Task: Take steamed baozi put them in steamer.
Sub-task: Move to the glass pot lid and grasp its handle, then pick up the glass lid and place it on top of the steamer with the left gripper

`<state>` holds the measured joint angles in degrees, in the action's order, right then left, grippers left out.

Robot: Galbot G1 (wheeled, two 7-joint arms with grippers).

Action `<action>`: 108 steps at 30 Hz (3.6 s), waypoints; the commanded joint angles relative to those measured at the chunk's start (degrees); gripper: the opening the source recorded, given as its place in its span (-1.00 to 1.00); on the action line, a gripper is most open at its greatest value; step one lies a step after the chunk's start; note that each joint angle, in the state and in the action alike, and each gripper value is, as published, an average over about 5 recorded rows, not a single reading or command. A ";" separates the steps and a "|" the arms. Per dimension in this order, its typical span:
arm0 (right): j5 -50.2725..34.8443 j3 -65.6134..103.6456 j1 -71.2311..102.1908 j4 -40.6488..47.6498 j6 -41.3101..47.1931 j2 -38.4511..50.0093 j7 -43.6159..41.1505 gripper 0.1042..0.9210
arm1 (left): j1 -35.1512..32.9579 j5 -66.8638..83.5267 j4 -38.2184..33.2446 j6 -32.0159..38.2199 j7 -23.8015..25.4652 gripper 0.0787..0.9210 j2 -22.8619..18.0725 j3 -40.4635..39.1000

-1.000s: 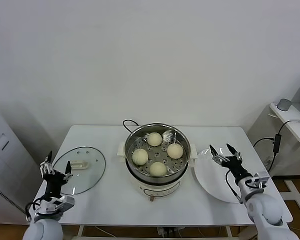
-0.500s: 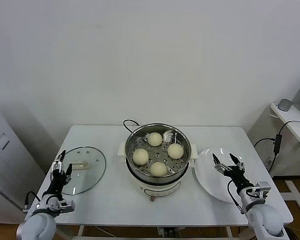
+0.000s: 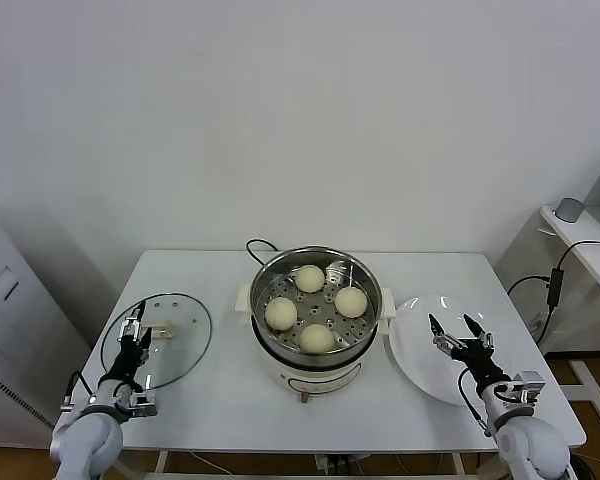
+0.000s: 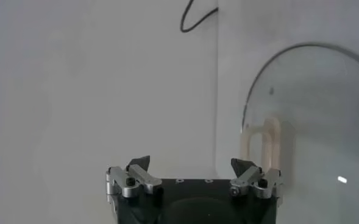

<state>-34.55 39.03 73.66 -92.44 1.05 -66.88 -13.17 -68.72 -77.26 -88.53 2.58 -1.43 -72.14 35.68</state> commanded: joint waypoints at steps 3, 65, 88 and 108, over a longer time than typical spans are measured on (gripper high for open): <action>0.39 0.23 0.32 0.14 -0.15 -0.36 0.16 0.76 | 2.62 -3.36 5.73 -0.40 -0.39 0.77 0.39 -0.63; 1.15 0.55 2.46 0.70 -1.79 -1.50 0.04 0.76 | 12.25 0.12 18.08 -2.26 -2.45 -0.13 -1.65 -1.49; 0.60 0.44 2.30 -0.12 -2.26 -1.59 0.10 0.76 | 1.57 7.02 -18.84 -38.08 9.71 -0.87 -5.41 -2.75; -0.41 1.50 3.73 -1.03 -2.22 -0.91 0.20 0.76 | 6.04 -25.89 -31.30 -47.58 27.96 -0.87 -17.99 -23.91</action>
<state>-34.83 40.15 77.25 -93.37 -1.29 -67.86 -13.00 -65.67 -88.34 -112.74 -38.62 17.37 -82.45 21.75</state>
